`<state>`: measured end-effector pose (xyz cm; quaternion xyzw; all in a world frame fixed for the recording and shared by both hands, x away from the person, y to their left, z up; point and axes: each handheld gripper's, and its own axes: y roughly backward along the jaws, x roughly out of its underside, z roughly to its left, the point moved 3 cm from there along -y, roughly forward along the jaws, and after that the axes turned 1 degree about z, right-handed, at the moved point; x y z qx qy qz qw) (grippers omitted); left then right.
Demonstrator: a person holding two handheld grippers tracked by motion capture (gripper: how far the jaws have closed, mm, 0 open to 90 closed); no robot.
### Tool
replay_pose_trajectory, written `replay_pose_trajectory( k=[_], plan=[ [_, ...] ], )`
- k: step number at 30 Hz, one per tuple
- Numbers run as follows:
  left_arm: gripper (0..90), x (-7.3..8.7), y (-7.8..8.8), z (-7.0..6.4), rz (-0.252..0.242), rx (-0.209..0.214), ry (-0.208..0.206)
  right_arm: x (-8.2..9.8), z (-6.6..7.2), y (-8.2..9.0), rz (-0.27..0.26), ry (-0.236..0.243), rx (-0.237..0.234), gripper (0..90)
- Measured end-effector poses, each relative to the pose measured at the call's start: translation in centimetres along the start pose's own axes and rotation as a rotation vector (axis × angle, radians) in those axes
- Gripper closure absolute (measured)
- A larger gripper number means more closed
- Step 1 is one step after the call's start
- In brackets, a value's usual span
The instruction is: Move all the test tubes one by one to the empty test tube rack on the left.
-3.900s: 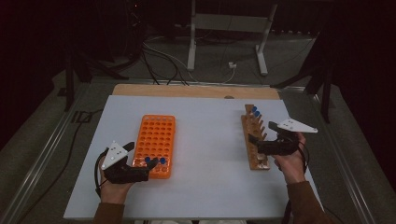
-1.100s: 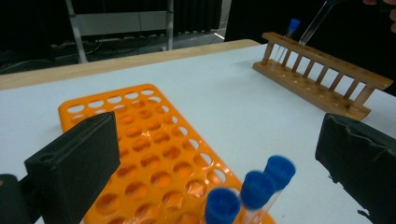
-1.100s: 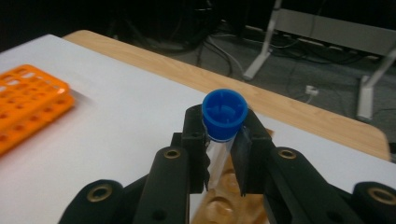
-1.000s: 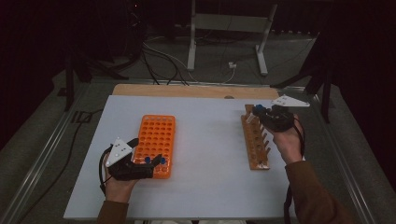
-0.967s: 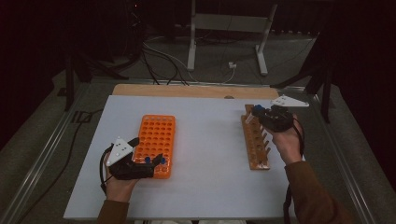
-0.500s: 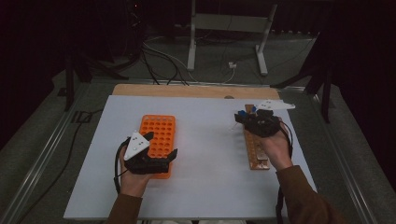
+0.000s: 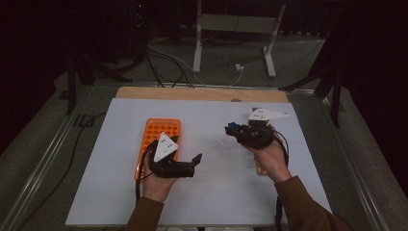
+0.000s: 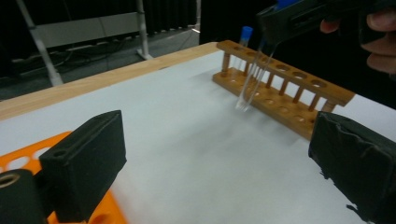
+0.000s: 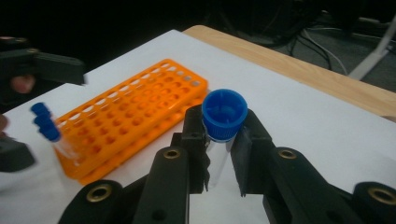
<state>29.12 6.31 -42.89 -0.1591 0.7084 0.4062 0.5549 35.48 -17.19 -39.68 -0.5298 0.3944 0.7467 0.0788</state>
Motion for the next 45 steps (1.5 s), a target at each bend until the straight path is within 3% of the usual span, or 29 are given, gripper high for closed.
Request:
replay_pose_trajectory(
  k=[8,11,16,22,29,35,41,45],
  plan=[
    [17.7,-0.3,-1.5,-2.2,0.007,0.016,-0.009,-0.3,2.5,-0.2,0.011,0.037,-0.057,76.7],
    [26.3,-0.3,-2.1,-2.7,0.017,-0.003,-0.007,-0.3,3.3,-0.2,0.013,0.045,-0.083,76.7],
    [43.5,-0.2,-2.7,-3.4,-0.006,-0.021,-0.009,-0.3,4.2,-0.5,0.019,0.049,-0.118,76.7],
    [61.8,-0.2,-2.9,-3.5,-0.013,-0.019,-0.014,-0.1,4.8,-0.9,0.035,0.05,-0.144,76.8],
    [73.4,-0.2,-3.0,-3.6,-0.011,-0.006,-0.03,0.0,4.9,-1.1,0.037,0.037,-0.171,76.7],
    [77.7,-0.2,-3.2,-3.9,-0.009,0.011,-0.039,0.0,4.8,-1.2,0.043,0.042,-0.174,76.3],
    [78.3,-0.1,-3.2,-3.2,0.006,-0.004,-0.004,-0.1,4.5,-0.6,0.018,0.048,-0.174,56.7],
    [78.3,-0.2,-2.9,-2.6,0.0,-0.004,0.025,-0.2,3.8,-0.1,-0.01,0.056,-0.135,43.4]
  ],
)
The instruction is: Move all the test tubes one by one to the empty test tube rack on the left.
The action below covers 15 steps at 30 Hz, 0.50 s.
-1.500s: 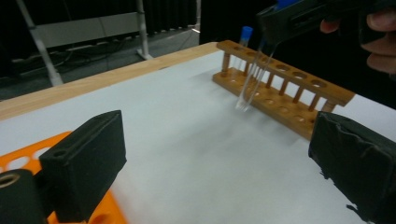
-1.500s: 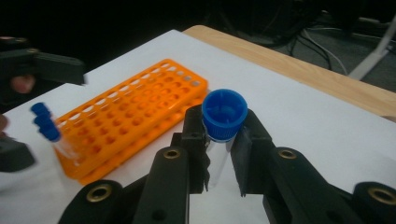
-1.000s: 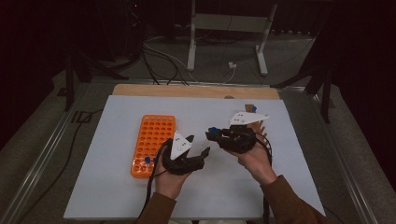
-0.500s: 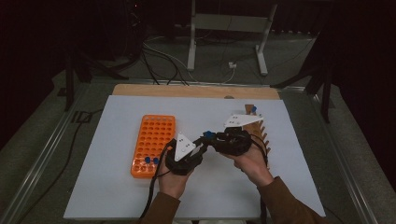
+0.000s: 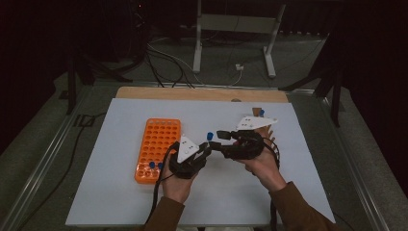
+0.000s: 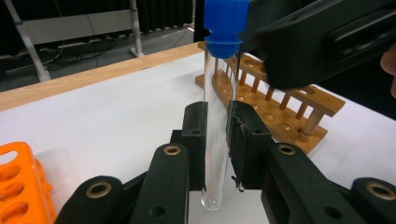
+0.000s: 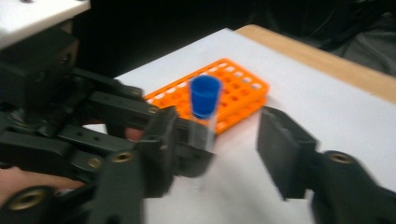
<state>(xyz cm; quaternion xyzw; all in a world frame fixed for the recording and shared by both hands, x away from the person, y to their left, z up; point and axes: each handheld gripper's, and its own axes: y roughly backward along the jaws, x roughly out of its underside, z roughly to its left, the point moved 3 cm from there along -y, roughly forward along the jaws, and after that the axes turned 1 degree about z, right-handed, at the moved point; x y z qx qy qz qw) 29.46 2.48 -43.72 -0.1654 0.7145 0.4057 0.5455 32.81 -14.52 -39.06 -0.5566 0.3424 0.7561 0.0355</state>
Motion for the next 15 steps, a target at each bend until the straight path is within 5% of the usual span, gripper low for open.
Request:
replay_pose_trajectory(
  k=[9,15],
  plan=[
    [78.3,-0.2,0.7,0.9,-0.016,-0.004,0.029,0.5,-1.0,1.2,-0.036,0.033,0.102,14.9],
    [78.3,-0.4,1.4,1.6,-0.03,-0.008,0.047,1.3,-2.2,1.7,-0.036,0.011,0.144,7.4]
  ],
)
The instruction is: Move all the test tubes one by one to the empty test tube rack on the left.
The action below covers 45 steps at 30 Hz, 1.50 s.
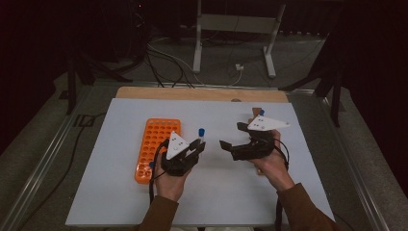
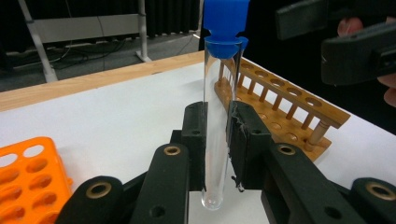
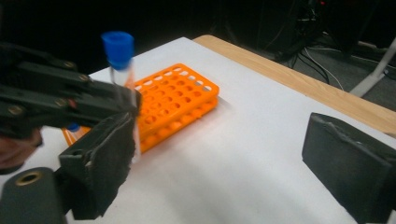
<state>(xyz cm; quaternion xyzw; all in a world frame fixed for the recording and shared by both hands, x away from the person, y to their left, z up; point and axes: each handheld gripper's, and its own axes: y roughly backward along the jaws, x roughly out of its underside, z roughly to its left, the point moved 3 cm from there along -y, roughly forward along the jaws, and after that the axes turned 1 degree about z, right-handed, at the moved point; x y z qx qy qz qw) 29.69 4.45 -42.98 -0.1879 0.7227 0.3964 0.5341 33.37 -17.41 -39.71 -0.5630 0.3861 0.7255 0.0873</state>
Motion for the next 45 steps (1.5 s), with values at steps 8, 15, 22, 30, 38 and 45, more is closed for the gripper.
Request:
replay_pose_trajectory(
  k=[8,15,22,30,38,45],
  plan=[
    [78.3,-0.4,0.9,1.1,-0.009,-0.015,-0.003,1.1,-1.3,0.5,0.003,-0.007,0.035,2.3],
    [78.3,-0.7,1.9,2.4,-0.026,-0.027,0.011,2.1,-2.4,1.1,-0.002,-0.035,0.06,0.1],
    [78.3,-0.7,2.9,4.0,-0.034,-0.05,0.013,3.2,-3.4,1.9,-0.006,-0.044,0.098,0.0],
    [78.3,-0.5,4.3,5.7,-0.046,-0.072,0.019,4.4,-4.4,2.9,-0.01,-0.067,0.132,0.0],
    [78.3,0.3,6.0,7.6,-0.054,-0.111,0.032,5.3,-5.0,3.5,-0.014,-0.08,0.152,0.0],
    [78.2,1.9,7.2,8.8,-0.044,-0.14,0.051,5.9,-5.2,3.7,-0.016,-0.089,0.163,0.0]
  ],
)
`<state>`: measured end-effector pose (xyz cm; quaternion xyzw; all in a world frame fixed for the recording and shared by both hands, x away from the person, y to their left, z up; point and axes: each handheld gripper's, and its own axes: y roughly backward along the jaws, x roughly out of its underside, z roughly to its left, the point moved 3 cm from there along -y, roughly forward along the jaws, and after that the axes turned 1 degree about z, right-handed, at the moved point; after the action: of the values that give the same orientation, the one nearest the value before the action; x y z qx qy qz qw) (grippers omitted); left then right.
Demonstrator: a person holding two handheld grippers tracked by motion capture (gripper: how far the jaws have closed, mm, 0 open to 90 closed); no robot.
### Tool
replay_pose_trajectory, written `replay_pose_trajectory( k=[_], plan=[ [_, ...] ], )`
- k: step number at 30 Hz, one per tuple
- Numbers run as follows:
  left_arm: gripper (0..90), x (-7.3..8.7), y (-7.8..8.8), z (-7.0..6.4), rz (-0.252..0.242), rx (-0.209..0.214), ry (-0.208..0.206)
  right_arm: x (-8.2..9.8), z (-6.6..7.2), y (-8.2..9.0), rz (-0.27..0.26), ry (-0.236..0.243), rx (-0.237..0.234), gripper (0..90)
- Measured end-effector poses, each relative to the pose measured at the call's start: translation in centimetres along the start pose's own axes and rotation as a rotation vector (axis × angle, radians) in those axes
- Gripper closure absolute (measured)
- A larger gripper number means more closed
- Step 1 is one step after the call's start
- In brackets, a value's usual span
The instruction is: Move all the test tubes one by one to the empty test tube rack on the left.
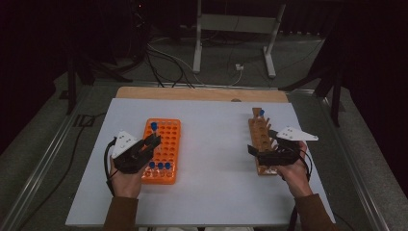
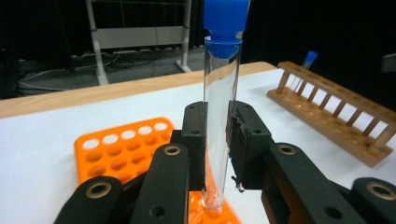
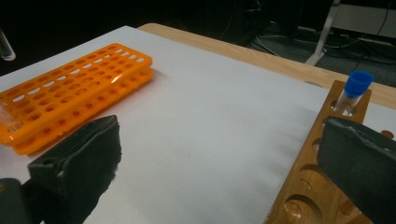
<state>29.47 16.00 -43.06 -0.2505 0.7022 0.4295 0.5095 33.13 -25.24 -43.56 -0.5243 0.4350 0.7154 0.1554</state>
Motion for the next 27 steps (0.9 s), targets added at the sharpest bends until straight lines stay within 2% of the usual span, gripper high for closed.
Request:
replay_pose_trajectory(
  k=[5,10,13,17,24,27],
  plan=[
    [78.2,1.3,0.6,0.7,0.008,-0.013,0.017,0.3,-0.2,0.1,-0.001,-0.016,-0.001,0.0],
    [78.2,2.7,0.9,1.0,0.034,-0.026,0.021,0.5,-0.2,0.1,0.002,-0.018,0.0,0.0],
    [78.2,3.4,1.1,1.1,0.053,-0.031,0.008,0.6,-0.3,0.2,0.0,-0.017,-0.002,0.0],
    [78.2,4.3,1.5,1.6,0.073,-0.037,0.023,0.7,-0.4,0.3,0.001,-0.023,0.001,0.0],
    [78.2,5.7,2.3,1.7,0.11,-0.031,0.03,0.8,-0.4,0.2,0.003,-0.023,-0.002,0.0],
    [78.2,6.2,2.5,1.6,0.125,-0.014,0.031,0.8,-0.3,0.1,0.006,-0.021,-0.003,0.0]
  ],
)
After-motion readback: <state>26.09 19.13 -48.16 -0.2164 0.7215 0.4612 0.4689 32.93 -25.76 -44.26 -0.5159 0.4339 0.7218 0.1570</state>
